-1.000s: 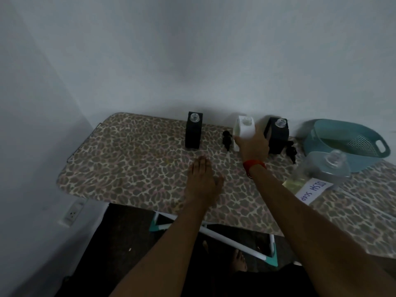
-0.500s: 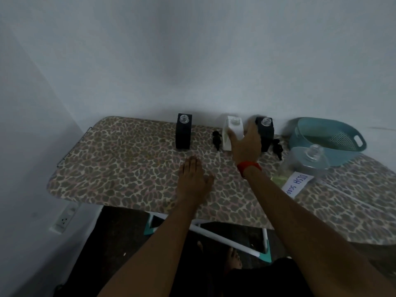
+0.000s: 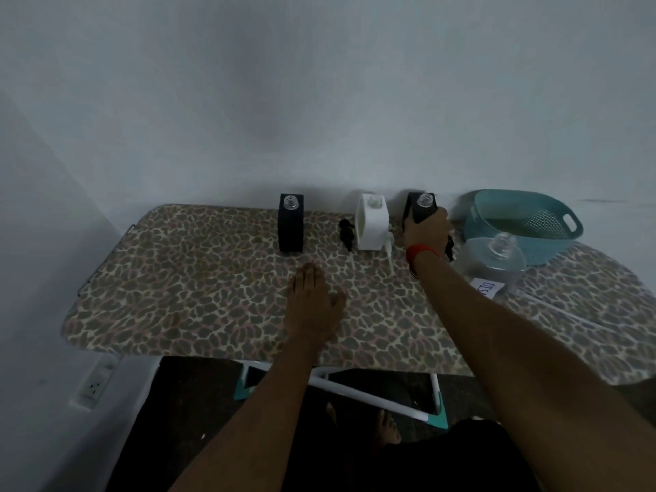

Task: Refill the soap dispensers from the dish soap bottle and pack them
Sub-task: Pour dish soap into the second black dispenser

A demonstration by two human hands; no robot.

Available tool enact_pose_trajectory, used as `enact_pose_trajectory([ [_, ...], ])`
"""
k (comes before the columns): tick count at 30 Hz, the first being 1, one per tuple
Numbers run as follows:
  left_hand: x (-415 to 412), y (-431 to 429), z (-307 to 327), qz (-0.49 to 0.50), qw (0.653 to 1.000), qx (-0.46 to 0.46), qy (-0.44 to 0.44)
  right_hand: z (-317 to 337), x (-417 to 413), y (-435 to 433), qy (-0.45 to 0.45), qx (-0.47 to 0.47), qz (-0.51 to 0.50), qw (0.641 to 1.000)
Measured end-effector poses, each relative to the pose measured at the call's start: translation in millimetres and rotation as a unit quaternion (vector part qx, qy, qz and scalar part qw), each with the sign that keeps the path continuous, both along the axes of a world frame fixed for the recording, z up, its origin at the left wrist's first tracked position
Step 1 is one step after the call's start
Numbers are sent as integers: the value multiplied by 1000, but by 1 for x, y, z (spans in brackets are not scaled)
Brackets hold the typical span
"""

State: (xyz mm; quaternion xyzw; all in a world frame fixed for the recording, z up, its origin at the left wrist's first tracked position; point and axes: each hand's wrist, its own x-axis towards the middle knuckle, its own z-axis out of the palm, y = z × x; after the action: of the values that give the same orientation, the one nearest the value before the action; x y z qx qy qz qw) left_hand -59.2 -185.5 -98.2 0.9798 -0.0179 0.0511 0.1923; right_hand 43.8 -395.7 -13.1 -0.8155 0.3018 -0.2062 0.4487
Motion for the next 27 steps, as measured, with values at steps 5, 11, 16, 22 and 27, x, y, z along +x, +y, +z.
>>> enact_pose_trajectory([
  [5, -1, 0, 3, -1, 999, -38, 5, 37, -25, 16, -157, 17, 22, 987],
  [11, -13, 5, 19, 11, 965, -263, -8, 88, -88, 36, -265, 4, 132, 955],
  [16, -44, 6, 30, -9, 943, -330, -47, 64, -132, 32, -205, 54, 268, 940],
  [22, -67, -19, 86, -138, 883, -433, -121, 45, -152, 23, -140, 119, 360, 915],
  [27, -65, -11, 112, -151, 847, -509, -34, 67, -162, 1, -141, 214, 363, 896],
])
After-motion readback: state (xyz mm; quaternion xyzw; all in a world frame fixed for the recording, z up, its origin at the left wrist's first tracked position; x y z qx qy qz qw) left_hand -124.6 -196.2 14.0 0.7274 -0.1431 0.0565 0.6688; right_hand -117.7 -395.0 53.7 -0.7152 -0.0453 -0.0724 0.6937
